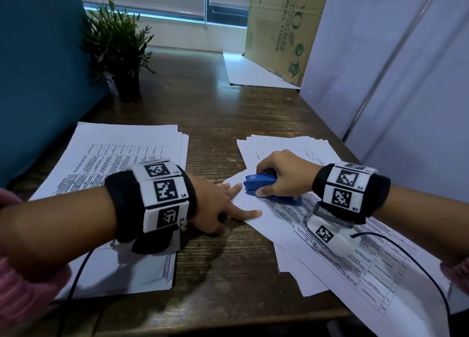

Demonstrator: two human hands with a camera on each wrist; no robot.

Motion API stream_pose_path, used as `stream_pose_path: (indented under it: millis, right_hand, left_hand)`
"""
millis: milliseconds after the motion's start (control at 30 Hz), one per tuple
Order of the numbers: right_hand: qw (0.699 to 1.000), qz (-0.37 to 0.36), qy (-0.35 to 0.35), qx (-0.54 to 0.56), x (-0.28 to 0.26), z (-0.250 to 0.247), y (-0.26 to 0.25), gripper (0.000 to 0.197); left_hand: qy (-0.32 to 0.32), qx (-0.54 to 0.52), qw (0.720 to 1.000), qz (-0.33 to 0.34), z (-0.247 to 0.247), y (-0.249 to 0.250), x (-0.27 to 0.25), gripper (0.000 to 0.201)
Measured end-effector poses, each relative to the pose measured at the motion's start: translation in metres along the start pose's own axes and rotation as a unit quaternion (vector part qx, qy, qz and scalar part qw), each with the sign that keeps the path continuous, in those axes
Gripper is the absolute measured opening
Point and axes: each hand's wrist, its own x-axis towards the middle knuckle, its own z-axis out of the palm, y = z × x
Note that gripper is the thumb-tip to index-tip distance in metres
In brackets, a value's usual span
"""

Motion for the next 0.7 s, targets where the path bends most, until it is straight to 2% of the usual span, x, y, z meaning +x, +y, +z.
stream_pose_path:
  millis: [267, 433, 700]
  right_hand:
    - [0.996, -0.079, 0.009, -0.044, -0.0036, 0.0026, -0.0032, 0.017]
    - [0.994, -0.090, 0.014, -0.056, -0.0048, 0.0030, -0.0045, 0.017]
    - [1.000, 0.000, -0.014, 0.007, 0.0025, -0.0017, -0.0029, 0.022]
  left_hand:
    - [0.004, -0.007, 1.000, 0.000, 0.0013, -0.0009, 0.0008, 0.064]
    - [0.002, -0.008, 1.000, 0.000, 0.0006, -0.0006, -0.0004, 0.065]
    - [0.002, -0.006, 1.000, 0.001, 0.0001, -0.0012, 0.0004, 0.065]
